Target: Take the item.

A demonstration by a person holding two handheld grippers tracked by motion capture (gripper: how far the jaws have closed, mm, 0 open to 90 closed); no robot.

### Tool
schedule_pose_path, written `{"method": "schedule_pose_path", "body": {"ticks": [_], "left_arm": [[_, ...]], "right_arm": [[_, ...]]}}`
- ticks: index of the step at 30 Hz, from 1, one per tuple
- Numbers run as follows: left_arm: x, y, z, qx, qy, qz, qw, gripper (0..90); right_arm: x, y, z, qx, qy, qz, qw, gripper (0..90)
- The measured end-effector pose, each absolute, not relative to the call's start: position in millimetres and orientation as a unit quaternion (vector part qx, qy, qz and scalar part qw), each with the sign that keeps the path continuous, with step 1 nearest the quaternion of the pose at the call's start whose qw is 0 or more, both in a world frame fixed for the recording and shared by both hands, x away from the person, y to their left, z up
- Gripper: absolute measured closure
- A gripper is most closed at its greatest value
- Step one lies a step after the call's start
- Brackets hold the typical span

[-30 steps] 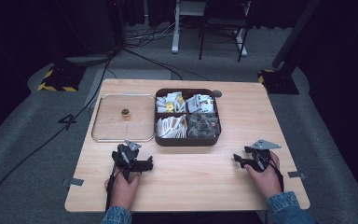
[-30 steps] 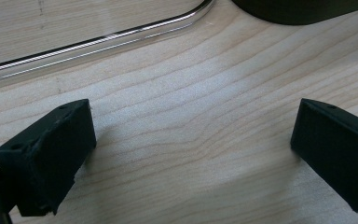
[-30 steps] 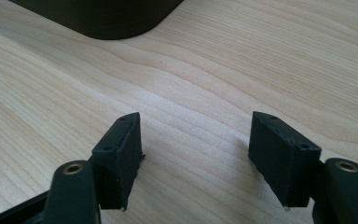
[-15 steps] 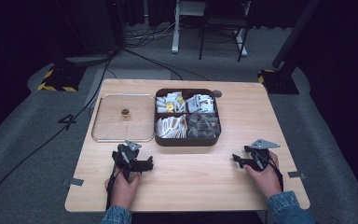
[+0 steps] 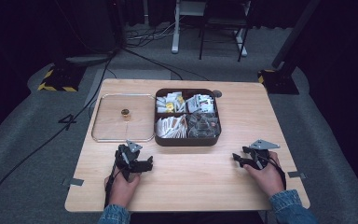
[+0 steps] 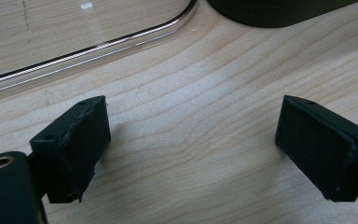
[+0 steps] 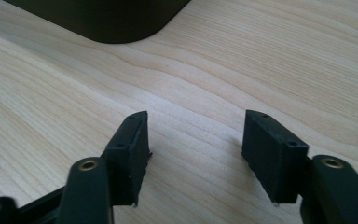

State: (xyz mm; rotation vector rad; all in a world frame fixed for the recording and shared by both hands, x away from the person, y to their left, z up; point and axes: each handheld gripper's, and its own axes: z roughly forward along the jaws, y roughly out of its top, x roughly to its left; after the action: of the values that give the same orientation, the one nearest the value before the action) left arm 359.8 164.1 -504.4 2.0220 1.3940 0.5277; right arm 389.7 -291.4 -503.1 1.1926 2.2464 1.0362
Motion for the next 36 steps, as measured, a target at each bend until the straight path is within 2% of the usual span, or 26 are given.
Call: {"method": "schedule_pose_path", "body": {"ticks": [6,26,36], "left_arm": [[360,164,-504,0.765,0.528,0.200,0.310,11.1],[361,164,-504,0.760,0.534,0.202,0.312,13.7],[358,164,-504,0.758,0.534,0.207,0.311,16.4]], "right_arm": [[393,-292,-498,0.424,0.807,0.369,0.182,42.8],[415,-293,-443,0.424,0.785,0.415,0.178,43.1],[447,-287,-405,0.421,0.778,0.431,0.177,43.0]]}}
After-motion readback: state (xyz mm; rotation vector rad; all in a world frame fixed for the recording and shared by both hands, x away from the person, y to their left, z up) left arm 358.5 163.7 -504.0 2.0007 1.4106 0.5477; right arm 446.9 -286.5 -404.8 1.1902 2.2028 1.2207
